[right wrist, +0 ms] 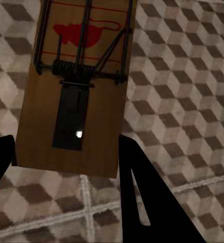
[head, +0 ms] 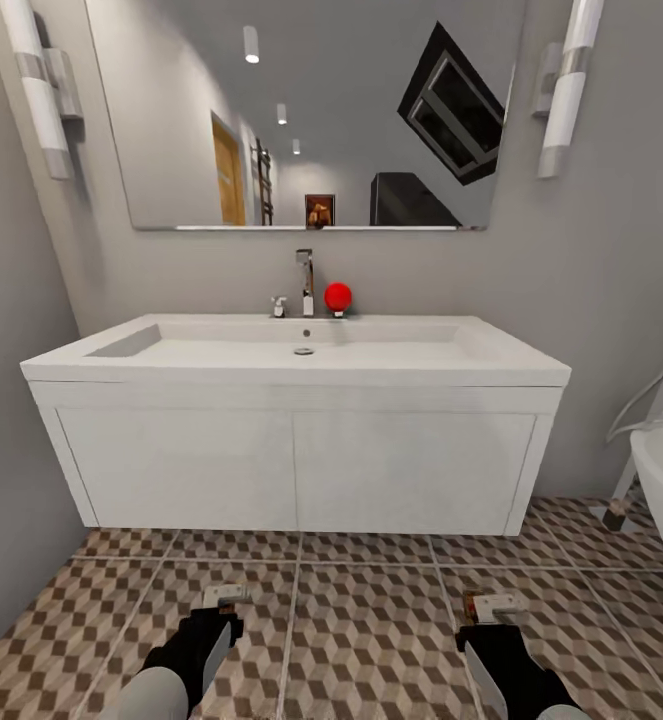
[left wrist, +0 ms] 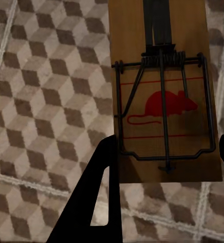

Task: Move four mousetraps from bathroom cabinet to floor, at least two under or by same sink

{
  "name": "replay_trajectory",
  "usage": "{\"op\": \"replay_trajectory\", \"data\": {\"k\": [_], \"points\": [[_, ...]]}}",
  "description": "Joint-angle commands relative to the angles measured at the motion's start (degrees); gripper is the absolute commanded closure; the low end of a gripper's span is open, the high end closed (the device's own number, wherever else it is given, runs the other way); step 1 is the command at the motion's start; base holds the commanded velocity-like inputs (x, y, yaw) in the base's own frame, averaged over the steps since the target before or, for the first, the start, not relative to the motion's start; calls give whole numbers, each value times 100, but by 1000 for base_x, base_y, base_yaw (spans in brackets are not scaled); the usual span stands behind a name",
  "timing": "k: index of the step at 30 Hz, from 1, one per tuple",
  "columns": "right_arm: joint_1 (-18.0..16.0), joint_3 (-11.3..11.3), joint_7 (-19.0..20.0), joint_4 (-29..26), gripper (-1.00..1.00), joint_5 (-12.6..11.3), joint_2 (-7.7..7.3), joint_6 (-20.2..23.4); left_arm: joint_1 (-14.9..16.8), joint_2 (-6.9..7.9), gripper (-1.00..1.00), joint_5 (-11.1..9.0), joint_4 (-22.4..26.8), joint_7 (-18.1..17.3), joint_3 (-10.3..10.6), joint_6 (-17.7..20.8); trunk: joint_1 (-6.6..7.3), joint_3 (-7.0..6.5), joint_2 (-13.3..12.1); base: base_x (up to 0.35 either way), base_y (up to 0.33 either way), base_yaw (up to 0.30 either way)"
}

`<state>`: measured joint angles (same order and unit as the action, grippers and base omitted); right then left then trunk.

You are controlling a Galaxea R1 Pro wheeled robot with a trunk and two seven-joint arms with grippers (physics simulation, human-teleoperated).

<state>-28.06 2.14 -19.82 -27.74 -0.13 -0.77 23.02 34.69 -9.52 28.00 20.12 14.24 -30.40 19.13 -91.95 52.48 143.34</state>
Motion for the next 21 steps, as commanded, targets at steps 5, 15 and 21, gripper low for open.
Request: {"op": "replay_trajectory", "data": {"k": [5, 15, 21], "points": [[-146, 16, 75, -19, 100, -3, 5, 327, 3, -21, 100, 22, 259, -21, -24, 66, -11, 118, 10, 0, 0, 0], [-147, 33, 235, -89, 100, 18, -7, 336, 3, -41, 100, 13, 410, -36, -28, 5, -19, 184, 14, 0, 0, 0], [-147, 41, 616, -102, 100, 50, -54, 657, 3, -47, 100, 13, 414, -36, -28, 2, -35, 317, 22, 0, 0, 0]]}}
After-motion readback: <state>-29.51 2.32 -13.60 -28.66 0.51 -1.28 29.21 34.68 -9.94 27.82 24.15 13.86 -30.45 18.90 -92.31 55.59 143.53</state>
